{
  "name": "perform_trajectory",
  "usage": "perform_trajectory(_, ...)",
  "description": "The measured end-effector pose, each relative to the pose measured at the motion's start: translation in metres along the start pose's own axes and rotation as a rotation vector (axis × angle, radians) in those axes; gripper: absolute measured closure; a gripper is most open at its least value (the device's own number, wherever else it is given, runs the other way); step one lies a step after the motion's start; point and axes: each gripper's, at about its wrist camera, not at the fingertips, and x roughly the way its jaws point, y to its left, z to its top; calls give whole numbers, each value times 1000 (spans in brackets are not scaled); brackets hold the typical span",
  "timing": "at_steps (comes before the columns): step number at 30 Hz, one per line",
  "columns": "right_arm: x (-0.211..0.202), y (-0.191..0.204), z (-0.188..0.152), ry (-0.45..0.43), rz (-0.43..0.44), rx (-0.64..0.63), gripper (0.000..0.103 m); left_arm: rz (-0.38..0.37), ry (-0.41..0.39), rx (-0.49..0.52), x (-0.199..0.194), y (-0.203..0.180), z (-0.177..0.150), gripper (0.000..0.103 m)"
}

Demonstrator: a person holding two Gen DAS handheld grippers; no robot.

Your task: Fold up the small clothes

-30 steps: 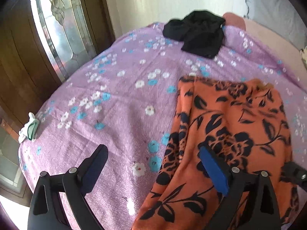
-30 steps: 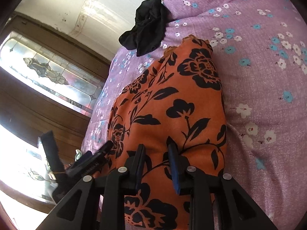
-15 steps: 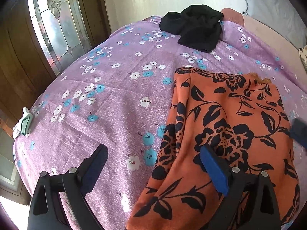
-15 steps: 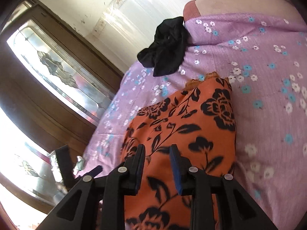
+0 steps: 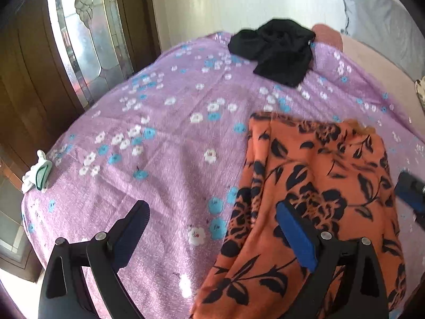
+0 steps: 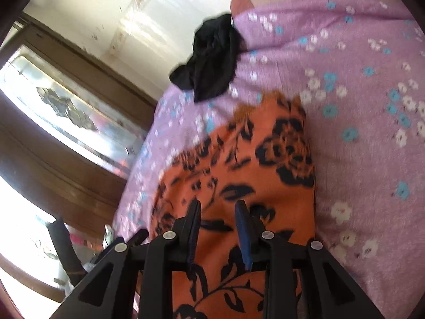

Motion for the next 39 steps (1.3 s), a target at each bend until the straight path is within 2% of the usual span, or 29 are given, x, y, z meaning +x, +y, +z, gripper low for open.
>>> perform_trajectory(2, 5, 1, 2, 0, -7, 5, 72, -14, 64, 27, 13, -1, -4, 7)
perform_trajectory(3, 10, 0, 2, 13, -24, 10, 65, -15, 78, 37, 16, -3, -5, 7)
perform_trajectory(4, 18, -3, 1, 46, -46, 21, 49, -22, 81, 44, 18, -3, -6, 7)
perform_trajectory(5, 27, -7, -1, 86, -53, 35, 47, -29, 79, 45, 17, -3, -5, 7)
perform_trajectory(10, 24, 3, -4, 89, -92, -20, 47, -64, 89, 13, 17, 6, -2, 7)
perform_trajectory(13, 5, 9, -11, 108, -35, -40, 47, -48, 80, 8, 16, 10, -1, 7)
perform_trajectory(17, -11, 23, -39, 169, -32, -149, 47, -23, 84, 37, 20, 5, -3, 7)
perform_trajectory(20, -15, 34, -69, 192, -154, -310, 46, -2, 65, 62, 19, 1, -4, 7)
perform_trajectory(24, -20, 38, -97, 201, -292, -457, 46, -7, 74, 49, 24, -1, -4, 7)
perform_trajectory(25, -20, 37, -104, 212, -324, -471, 46, -4, 70, 48, 23, -2, -5, 7)
perform_trajectory(30, -20, 30, -110, 197, -368, -449, 46, 13, 8, 73, 8, -8, -4, 7)
perform_trajectory(33, -28, 30, -106, 185, -336, -420, 44, 9, -89, 88, -13, -8, -4, 7)
perform_trajectory(36, -39, 23, -92, 167, -258, -334, 44, 27, -174, 98, -28, -7, -3, 7)
perform_trajectory(39, -51, 22, -80, 122, -176, -281, 44, 32, -220, 96, -36, -5, 0, 7)
